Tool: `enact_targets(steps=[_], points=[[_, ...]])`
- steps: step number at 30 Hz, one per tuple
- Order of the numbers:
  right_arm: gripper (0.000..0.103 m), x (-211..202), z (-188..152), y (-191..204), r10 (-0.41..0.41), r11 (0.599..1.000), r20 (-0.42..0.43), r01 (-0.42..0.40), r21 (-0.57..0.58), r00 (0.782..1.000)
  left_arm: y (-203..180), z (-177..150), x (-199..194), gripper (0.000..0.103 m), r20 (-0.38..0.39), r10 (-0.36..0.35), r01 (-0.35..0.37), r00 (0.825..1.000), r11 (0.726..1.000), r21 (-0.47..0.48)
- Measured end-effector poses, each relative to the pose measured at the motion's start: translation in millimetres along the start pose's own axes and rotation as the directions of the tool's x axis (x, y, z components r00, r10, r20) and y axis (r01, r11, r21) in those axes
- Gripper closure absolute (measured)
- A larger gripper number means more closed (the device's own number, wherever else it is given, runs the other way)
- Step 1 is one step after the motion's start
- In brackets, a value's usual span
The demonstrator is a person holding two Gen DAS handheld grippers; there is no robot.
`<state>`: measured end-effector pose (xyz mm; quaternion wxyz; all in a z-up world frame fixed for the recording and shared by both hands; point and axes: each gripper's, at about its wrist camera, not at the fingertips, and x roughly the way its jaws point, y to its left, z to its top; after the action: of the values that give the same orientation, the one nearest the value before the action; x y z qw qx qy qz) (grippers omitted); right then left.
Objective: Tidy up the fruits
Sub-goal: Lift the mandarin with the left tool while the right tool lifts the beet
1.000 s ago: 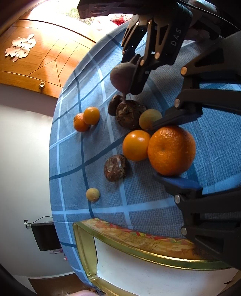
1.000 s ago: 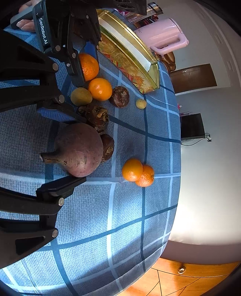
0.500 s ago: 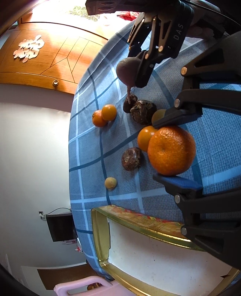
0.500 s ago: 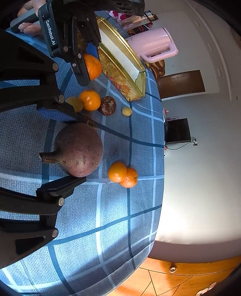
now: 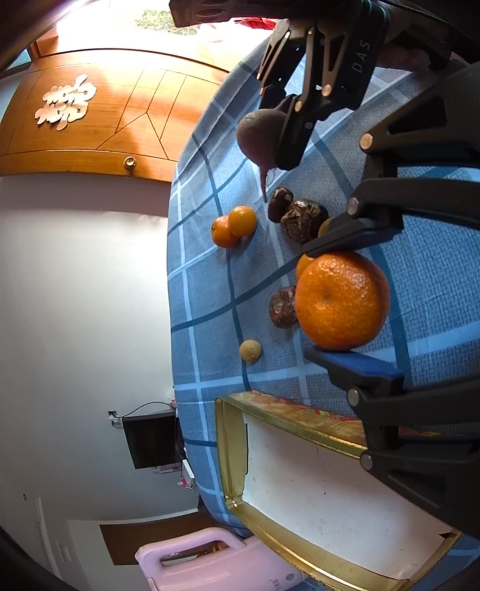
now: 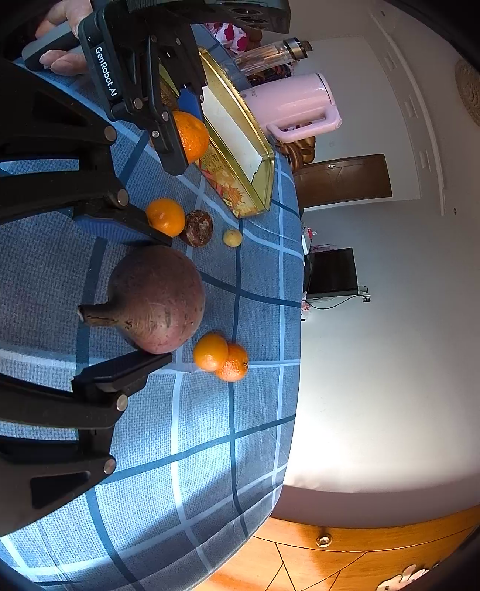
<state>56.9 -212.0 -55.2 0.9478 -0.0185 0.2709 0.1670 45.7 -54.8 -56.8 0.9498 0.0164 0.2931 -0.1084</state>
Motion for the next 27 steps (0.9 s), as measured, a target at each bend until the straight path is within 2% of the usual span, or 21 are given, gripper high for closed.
enact_targets(steps=[27], points=[[0.047, -30, -3, 7, 0.021, 0.999, 0.158, -0.016, -0.036, 0.987, -2, -2, -21, 0.053, 0.101, 0.037, -0.037, 0.994, 0.999, 0.002]])
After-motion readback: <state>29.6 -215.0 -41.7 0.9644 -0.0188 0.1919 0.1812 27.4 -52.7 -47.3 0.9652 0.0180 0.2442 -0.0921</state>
